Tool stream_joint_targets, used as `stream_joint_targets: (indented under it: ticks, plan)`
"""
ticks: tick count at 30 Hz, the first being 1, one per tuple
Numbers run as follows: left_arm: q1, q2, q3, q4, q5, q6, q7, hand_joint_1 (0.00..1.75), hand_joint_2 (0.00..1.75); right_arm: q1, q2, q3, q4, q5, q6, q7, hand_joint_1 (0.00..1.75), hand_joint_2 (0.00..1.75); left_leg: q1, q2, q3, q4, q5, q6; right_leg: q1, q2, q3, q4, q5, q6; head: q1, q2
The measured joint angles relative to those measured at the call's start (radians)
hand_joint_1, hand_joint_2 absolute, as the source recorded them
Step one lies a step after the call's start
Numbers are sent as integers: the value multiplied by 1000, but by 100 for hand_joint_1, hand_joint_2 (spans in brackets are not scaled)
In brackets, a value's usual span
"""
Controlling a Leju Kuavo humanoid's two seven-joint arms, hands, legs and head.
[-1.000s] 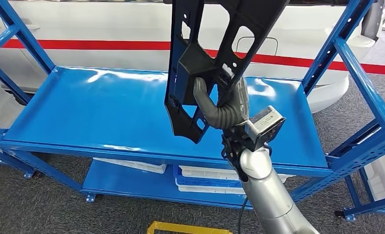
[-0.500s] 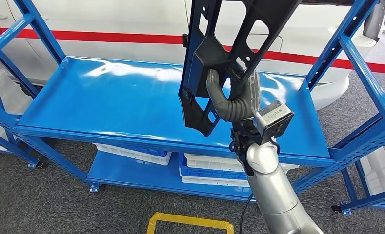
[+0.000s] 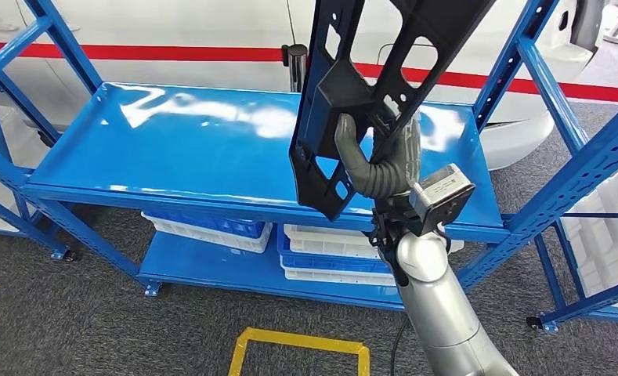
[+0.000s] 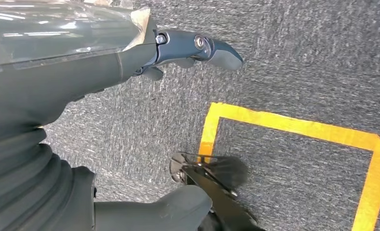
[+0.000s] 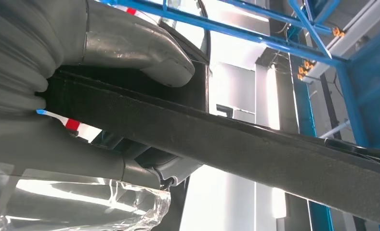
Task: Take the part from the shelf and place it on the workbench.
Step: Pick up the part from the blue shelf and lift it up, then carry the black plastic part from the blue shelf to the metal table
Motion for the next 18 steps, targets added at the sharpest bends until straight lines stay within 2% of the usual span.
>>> stream_joint_targets:
  ticks: [1,2,3,5,6,7,8,10,11,12,13,14,15,16,17,18]
  plan:
    - [-1,0,0,0,0,0,-2,0,175,0,0,0,-2,1,-2,0,175,175,-2,-1,48,-71,10,5,2,0,-4,0,6,5,1,0]
    - [-2,1,0,-1,-1,0,-5,0,175,0,-1,0,-5,1,-4,0,175,175,-5,-3,81,-122,13,9,3,-1,-7,0,12,11,1,0]
    - [-3,1,0,-1,-1,0,-8,0,175,-1,-2,0,-7,2,-7,0,175,175,-9,-4,98,-151,11,13,4,-1,-8,0,18,18,2,0]
    - [-2,1,0,-1,-1,0,-13,0,175,1,-5,1,-10,2,-12,-1,175,175,-15,-3,94,-165,22,24,5,-1,-12,-4,30,35,3,0]
    - [-2,1,0,-1,-1,-1,-15,0,175,2,-7,2,-11,2,-14,-1,175,175,-15,0,89,-172,33,31,6,-1,-18,1,27,40,3,0]
    - [-2,1,0,-1,-2,-1,-16,0,175,4,-10,2,-13,2,-15,-1,175,175,-14,2,82,-180,46,38,8,-1,-29,11,14,40,5,0]
    - [-3,1,0,-1,-4,-2,-16,0,175,5,-13,3,-14,2,-17,0,175,175,-13,6,71,-187,61,45,10,0,-47,48,-20,35,8,0]
    - [-4,1,0,-1,-9,-2,-17,0,175,11,-18,3,-16,3,-19,0,175,175,-14,9,45,-189,85,53,7,-1,-87,167,-104,23,14,0]
    - [-3,1,0,-1,-11,-2,-17,0,175,15,-19,4,-17,3,-19,0,175,175,-15,10,30,-189,97,54,5,-1,-101,233,-136,24,17,0]
    - [-3,1,0,-1,-11,-2,-17,0,175,19,-21,4,-17,4,-20,0,175,175,-16,11,16,-188,107,53,5,-1,-101,270,-143,30,17,0]
    - [-3,1,0,-1,-12,-2,-17,0,175,22,-23,4,-17,4,-20,0,175,175,-16,12,2,-187,118,52,4,-1,-85,276,-133,40,18,0]
    - [-3,0,0,-1,-12,-2,-17,0,175,24,-24,4,-17,5,-21,0,175,175,-16,12,-12,-187,129,49,3,-1,-51,244,-112,51,19,0]
    - [-3,0,0,-1,-13,-2,-17,0,175,25,-25,4,-19,5,-22,0,175,175,-16,12,-24,-185,139,45,1,-1,-2,183,-91,58,20,0]
    - [-3,-1,0,-1,-13,-2,-17,0,175,24,-25,4,-21,5,-23,0,175,175,-18,12,-35,-183,149,40,0,-1,57,103,-83,60,21,0]
    - [-3,-1,0,-1,-13,-2,-17,0,175,25,-25,4,-24,6,-23,0,175,175,-19,11,-43,-180,158,35,2,0,104,31,-85,56,21,0]
    - [-3,-1,0,-1,-13,-2,-17,0,175,25,-24,5,-27,7,-25,0,175,175,-21,11,-47,-178,166,30,4,1,131,-18,-93,50,21,1]
